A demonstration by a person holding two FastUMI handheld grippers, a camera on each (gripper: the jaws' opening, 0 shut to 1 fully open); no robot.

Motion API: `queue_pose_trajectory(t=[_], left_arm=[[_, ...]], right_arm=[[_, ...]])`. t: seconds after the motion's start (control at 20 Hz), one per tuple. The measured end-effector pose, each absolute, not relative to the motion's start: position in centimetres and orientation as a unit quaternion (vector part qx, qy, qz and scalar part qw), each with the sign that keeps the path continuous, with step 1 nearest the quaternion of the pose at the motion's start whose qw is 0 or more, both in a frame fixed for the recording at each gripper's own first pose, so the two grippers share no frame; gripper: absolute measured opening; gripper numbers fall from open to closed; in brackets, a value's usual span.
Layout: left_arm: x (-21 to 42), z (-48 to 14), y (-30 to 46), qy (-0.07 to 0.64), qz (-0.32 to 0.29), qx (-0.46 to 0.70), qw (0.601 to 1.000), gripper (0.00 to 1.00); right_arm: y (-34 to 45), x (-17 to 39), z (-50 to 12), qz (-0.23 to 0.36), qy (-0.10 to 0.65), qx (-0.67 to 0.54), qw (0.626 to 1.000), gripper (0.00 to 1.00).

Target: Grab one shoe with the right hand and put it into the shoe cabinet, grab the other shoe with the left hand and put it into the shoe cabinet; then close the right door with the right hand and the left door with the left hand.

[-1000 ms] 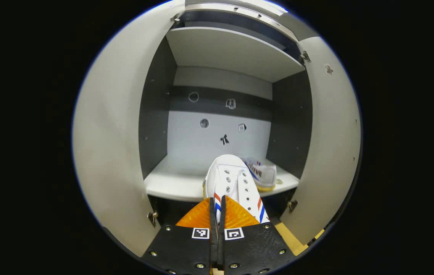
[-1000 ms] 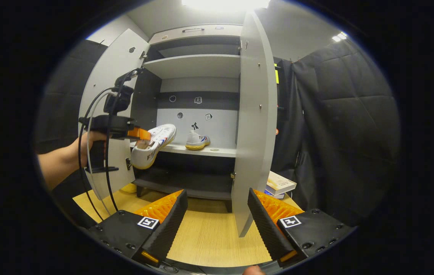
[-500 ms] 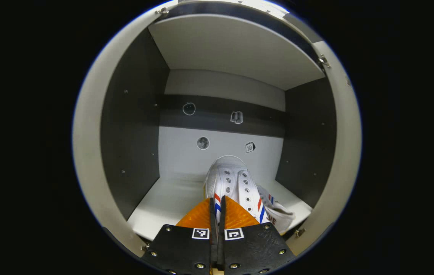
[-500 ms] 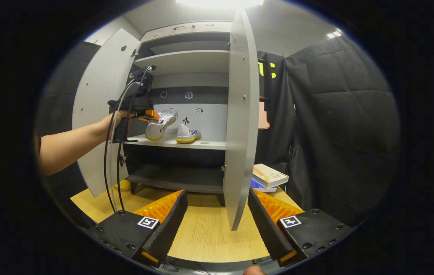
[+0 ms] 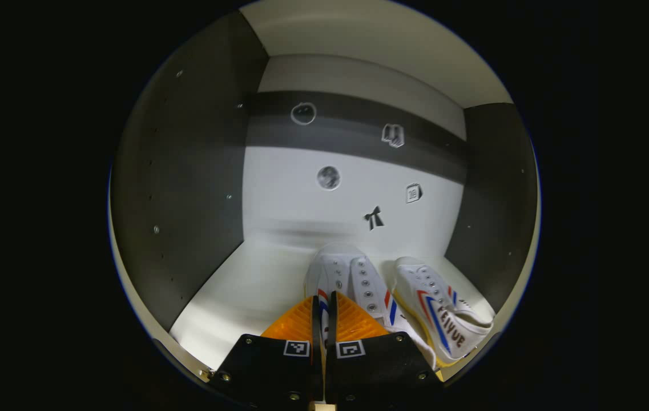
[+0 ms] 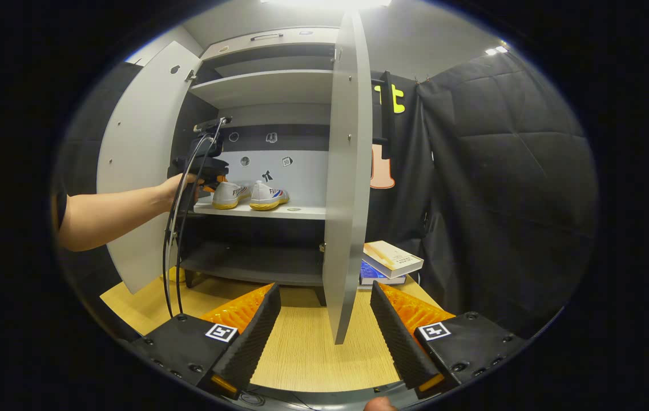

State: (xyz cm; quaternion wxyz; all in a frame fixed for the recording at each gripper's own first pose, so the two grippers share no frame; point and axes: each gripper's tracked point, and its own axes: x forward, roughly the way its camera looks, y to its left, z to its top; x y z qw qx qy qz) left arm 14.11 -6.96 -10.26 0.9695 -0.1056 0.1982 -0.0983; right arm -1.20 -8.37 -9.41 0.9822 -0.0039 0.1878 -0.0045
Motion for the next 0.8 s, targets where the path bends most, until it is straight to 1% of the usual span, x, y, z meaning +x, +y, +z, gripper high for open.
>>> queue_pose_trajectory(t=[0.05,0.1,0.2,0.3,0.65,0.8], left_arm=[[14.0,-9.4,-6.7,0.184,-0.099,-0.107,0.972,0.0],[14.1,-9.9,-6.6,0.174,-0.105,-0.104,0.974,0.14],[13.4,-8.9,-6.8,0.161,-0.119,-0.095,0.975,0.48],[12.3,-7.6,-5.9,0.144,-0.108,-0.078,0.981,0.82],[4.9,-1.4,-4.5,0.073,-0.133,-0.054,0.987,0.81],[1.5,0.5,-2.8,0.053,-0.128,-0.052,0.989,0.81]], right_arm=[[-8.4,-1.1,-9.2,-0.004,0.184,-0.005,0.983,0.99],[-8.6,-0.9,-9.0,-0.005,0.181,-0.006,0.983,0.99],[-8.5,-0.7,-9.2,-0.003,0.181,-0.005,0.983,0.99],[-8.4,-0.6,-9.0,-0.003,0.179,-0.001,0.984,0.99],[-8.4,0.3,-6.5,0.002,0.155,0.02,0.988,0.99],[-8.5,0.7,-5.6,0.004,0.145,0.026,0.989,0.99]])
